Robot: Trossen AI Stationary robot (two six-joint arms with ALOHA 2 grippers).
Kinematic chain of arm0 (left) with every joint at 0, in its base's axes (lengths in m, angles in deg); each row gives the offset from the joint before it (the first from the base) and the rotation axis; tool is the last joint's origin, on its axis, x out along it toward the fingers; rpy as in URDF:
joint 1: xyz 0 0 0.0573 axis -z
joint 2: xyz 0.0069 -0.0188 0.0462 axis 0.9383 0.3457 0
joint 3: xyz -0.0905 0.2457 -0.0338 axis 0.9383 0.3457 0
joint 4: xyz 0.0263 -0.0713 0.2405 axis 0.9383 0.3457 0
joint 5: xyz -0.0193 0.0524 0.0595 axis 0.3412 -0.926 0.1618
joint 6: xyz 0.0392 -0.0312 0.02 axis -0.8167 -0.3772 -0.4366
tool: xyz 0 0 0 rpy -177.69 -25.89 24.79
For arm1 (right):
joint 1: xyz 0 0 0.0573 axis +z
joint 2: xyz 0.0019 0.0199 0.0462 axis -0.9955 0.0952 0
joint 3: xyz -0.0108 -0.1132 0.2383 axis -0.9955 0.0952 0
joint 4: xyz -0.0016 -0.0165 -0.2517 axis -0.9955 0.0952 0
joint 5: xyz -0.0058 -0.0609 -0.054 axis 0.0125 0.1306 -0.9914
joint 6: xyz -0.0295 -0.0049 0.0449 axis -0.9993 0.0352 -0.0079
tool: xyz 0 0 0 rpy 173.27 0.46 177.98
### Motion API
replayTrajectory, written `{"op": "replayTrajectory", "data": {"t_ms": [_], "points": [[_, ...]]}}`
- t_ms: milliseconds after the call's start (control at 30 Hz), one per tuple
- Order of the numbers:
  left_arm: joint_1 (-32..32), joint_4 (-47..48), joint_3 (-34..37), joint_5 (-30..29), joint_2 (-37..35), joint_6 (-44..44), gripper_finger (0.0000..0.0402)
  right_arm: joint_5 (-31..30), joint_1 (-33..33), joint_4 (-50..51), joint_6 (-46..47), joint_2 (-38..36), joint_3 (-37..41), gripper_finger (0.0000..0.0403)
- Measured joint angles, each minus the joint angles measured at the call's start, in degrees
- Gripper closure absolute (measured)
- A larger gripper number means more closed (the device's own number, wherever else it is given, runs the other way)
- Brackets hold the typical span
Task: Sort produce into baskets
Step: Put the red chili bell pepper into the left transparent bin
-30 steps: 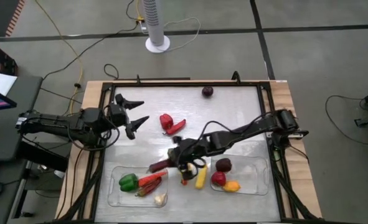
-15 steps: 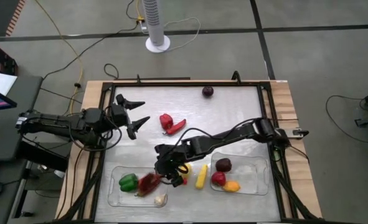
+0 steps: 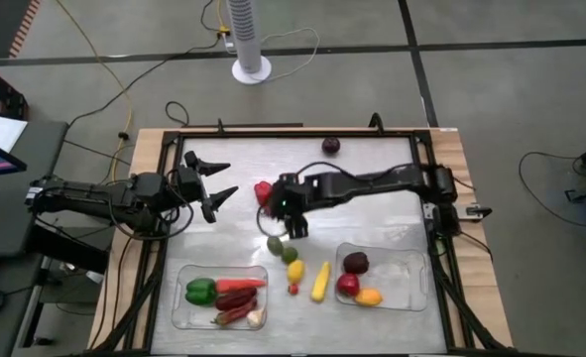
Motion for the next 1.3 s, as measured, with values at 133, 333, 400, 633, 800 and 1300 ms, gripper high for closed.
{"op": "replayTrajectory", "data": {"t_ms": [133,333,400,633,800,1300], "points": [[0.0,0.2,0.0,0.0,0.1,0.0,0.0095,1.3,-5.0,-10.1,0.5,0.3,9.5,0.0127],[0.0,0.1,0.0,-1.0,0.1,-1.2,0.0095,1.8,-8.8,-16.4,-0.8,1.3,13.5,0.0127],[-0.1,0.2,0.0,-1.5,0.1,-1.4,0.0095,2.8,-9.2,-16.3,-0.9,1.2,13.4,0.0127],[-0.1,0.2,0.0,-1.4,0.1,-0.5,0.0095,6.4,-8.8,-17.1,-1.4,3.8,13.4,0.0127],[0.0,1.2,0.0,-1.1,0.1,0.2,0.0095,3.9,-7.5,-18.3,-2.9,6.6,13.3,0.0130],[0.0,1.9,0.0,-1.1,0.1,0.5,0.0095,1.8,-7.1,-17.4,-3.8,6.5,13.3,0.0308]]}}
